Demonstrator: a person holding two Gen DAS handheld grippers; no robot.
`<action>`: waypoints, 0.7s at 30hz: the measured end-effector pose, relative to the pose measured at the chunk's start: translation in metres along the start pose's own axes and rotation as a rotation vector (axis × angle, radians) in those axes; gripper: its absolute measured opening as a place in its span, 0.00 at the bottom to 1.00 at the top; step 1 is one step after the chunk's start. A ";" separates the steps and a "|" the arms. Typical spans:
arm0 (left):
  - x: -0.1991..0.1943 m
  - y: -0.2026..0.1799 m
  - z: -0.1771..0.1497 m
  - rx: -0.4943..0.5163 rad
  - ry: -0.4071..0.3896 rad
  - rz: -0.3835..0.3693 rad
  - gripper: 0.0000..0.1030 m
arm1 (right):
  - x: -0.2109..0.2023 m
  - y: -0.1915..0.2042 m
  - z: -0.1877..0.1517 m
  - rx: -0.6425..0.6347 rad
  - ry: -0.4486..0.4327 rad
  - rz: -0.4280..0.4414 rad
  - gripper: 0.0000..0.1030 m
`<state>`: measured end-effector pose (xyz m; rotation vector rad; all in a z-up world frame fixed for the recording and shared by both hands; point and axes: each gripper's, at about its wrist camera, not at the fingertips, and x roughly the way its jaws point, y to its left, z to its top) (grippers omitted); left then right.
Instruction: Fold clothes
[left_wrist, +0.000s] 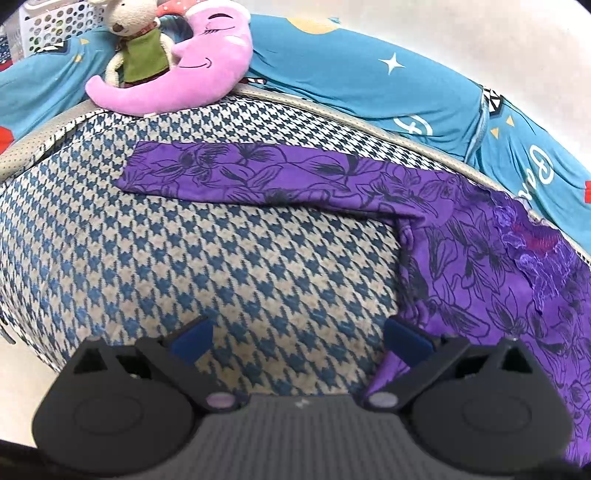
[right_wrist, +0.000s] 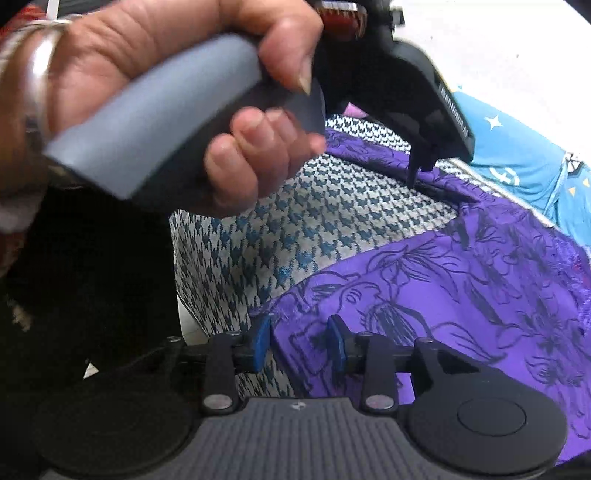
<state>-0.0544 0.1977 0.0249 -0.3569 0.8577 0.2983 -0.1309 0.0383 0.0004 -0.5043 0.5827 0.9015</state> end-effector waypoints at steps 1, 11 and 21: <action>-0.001 0.002 0.001 -0.005 -0.003 0.000 1.00 | 0.003 -0.001 0.001 0.009 0.000 0.002 0.08; -0.018 0.007 0.011 -0.025 -0.092 0.010 1.00 | 0.000 0.021 0.017 0.126 -0.029 0.332 0.03; -0.019 -0.024 0.009 0.062 -0.101 -0.037 1.00 | -0.044 -0.012 -0.011 0.168 -0.008 0.078 0.05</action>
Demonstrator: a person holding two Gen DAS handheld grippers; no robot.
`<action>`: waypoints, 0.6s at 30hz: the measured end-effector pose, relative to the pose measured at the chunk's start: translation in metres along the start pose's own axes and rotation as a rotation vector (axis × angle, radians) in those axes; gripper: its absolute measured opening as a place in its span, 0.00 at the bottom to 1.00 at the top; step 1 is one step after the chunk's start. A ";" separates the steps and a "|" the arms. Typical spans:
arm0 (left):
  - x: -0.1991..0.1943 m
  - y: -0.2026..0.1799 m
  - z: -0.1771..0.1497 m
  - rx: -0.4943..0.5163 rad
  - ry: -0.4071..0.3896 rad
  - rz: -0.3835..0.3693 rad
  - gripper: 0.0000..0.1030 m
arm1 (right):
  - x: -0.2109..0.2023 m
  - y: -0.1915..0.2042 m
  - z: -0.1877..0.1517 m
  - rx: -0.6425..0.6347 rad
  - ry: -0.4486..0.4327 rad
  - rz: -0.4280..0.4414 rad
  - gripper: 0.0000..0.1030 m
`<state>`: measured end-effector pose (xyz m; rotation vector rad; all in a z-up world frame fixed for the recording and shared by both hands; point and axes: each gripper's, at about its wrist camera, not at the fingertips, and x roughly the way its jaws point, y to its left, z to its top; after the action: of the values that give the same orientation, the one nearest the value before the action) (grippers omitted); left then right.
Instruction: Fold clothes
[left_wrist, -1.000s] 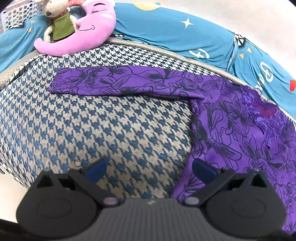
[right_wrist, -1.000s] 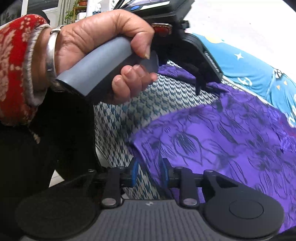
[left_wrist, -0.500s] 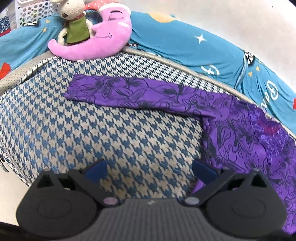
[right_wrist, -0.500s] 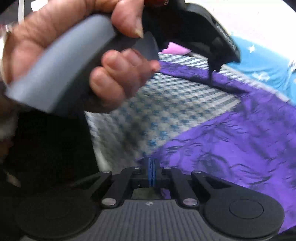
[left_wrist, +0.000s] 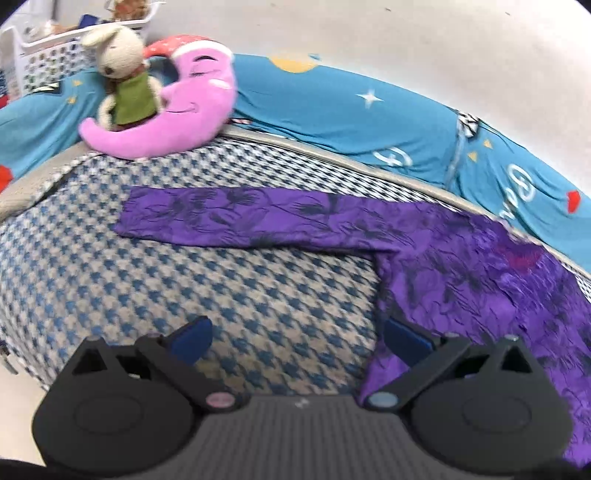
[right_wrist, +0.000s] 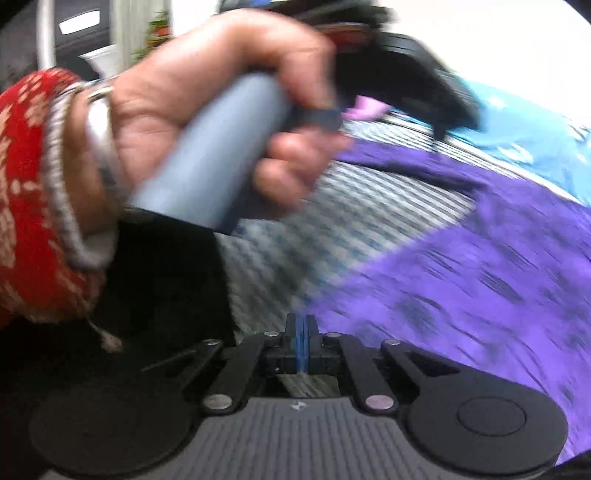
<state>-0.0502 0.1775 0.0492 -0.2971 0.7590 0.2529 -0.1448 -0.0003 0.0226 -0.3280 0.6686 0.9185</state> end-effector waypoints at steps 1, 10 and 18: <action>0.001 -0.005 -0.001 0.009 0.007 -0.014 1.00 | -0.005 -0.008 -0.004 0.029 -0.001 -0.025 0.06; 0.011 -0.050 -0.020 0.105 0.070 -0.087 1.00 | -0.047 -0.071 -0.025 0.262 -0.022 -0.244 0.15; 0.015 -0.084 -0.036 0.206 0.096 -0.121 1.00 | -0.084 -0.119 -0.045 0.455 -0.025 -0.452 0.29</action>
<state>-0.0353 0.0883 0.0281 -0.1597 0.8514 0.0458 -0.1009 -0.1450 0.0421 -0.0525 0.7210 0.3238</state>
